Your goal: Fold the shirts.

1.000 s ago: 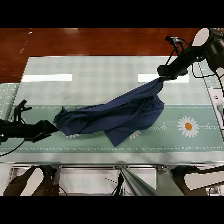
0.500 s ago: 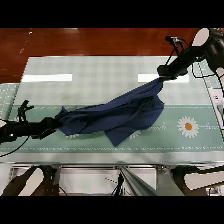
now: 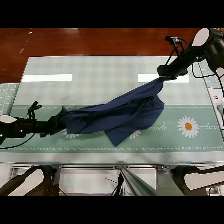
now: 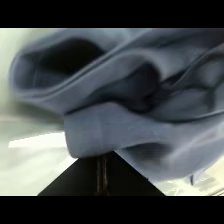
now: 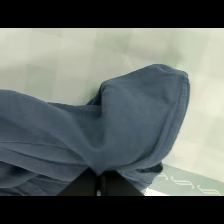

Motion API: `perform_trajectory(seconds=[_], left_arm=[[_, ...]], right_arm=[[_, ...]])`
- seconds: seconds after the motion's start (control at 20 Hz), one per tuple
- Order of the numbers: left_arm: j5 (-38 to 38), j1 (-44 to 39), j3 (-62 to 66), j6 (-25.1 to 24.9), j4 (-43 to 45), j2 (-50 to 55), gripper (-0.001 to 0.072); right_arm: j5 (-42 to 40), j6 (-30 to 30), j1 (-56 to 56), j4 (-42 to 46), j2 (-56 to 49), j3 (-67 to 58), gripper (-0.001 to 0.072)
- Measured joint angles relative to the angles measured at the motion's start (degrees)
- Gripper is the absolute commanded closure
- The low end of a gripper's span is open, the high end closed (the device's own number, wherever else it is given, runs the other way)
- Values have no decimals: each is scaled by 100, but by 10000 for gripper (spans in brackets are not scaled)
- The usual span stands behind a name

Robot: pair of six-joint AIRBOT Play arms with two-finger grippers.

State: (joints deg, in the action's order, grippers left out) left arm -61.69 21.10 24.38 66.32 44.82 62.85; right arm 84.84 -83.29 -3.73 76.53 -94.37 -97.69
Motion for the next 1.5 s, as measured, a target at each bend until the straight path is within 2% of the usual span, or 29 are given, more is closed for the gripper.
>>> perform_trajectory(seconds=[0.6, 0.9, 1.1, 1.35, 1.4, 1.45, 1.5], left_arm=[[-365, -28, 1858, -153, -284, -1095, 691], [-151, -26, 2511, -197, -319, -1316, 691], [323, -46, 2789, -369, -544, -1344, 691], [605, -101, 3119, -645, -800, -1318, 687], [614, -107, 3143, -664, -811, -1283, 683], [629, -120, 3161, -684, -835, -1239, 628], [632, -136, 3174, -697, -839, -1178, 520]], right_arm=[[17, -4, 0, -2, 0, 0, 685], [-11, -2, 2, -2, 87, 0, 685], [-413, -2, 31, 17, 481, 4, 686], [-1478, 0, 44, 37, 1298, 4, 684], [-1652, -2, 44, 44, 1403, 4, 624], [-1777, -2, 44, 44, 1464, 4, 460], [-1875, -2, 44, 52, 1502, 4, 320]])
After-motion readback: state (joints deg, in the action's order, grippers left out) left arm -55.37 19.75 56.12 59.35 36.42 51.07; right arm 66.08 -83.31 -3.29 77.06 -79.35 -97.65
